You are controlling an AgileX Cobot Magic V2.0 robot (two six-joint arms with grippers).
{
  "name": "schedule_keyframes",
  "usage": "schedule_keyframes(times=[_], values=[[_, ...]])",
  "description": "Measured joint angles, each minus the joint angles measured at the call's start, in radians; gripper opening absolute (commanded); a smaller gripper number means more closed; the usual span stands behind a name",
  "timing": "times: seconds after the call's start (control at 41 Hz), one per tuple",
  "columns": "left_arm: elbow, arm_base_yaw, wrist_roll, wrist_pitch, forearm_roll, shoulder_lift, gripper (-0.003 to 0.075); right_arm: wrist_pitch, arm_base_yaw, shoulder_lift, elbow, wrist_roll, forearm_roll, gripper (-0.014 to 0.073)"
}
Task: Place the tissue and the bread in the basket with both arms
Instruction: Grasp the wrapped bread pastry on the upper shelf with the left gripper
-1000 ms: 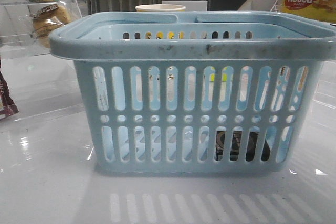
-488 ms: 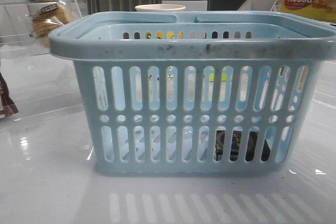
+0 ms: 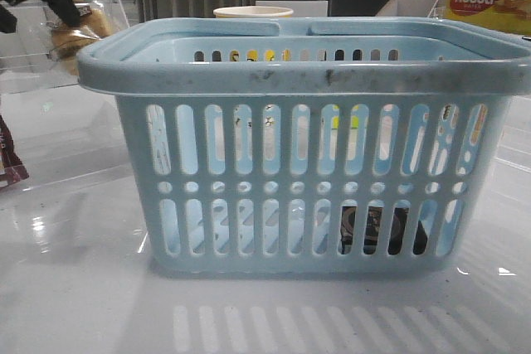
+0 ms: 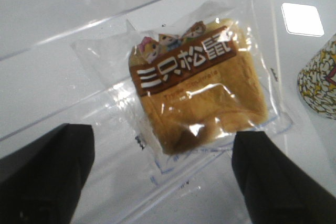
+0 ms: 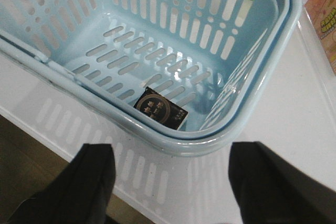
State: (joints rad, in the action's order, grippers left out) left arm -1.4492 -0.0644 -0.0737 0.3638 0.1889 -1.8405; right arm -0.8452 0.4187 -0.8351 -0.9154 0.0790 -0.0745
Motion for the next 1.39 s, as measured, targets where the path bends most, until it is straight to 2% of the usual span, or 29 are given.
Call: schedule_keyframes(times=[0.39,0.463,0.829,0.976,1.39], values=[[-0.026,0.000,0.000,-0.153,0.060,-0.106,0.0575,0.000,0.000,0.000,0.000,0.000,0.000,0.0561],[-0.028,0.000,0.000,-0.157,0.065,-0.106,0.0537,0.000,0.000,0.000,0.000,0.000,0.000,0.0561],[-0.028,0.000,0.000,-0.138,0.070,-0.106,0.0182,0.000,0.000,0.000,0.000,0.000,0.000,0.0561],[-0.030,0.000,0.000,-0.113,0.070,-0.106,0.0091,0.000,0.000,0.000,0.000,0.000,0.000,0.0561],[-0.033,0.000,0.000,0.064,0.070,0.006,0.0093,0.000,0.000,0.000,0.000,0.000,0.000,0.0561]])
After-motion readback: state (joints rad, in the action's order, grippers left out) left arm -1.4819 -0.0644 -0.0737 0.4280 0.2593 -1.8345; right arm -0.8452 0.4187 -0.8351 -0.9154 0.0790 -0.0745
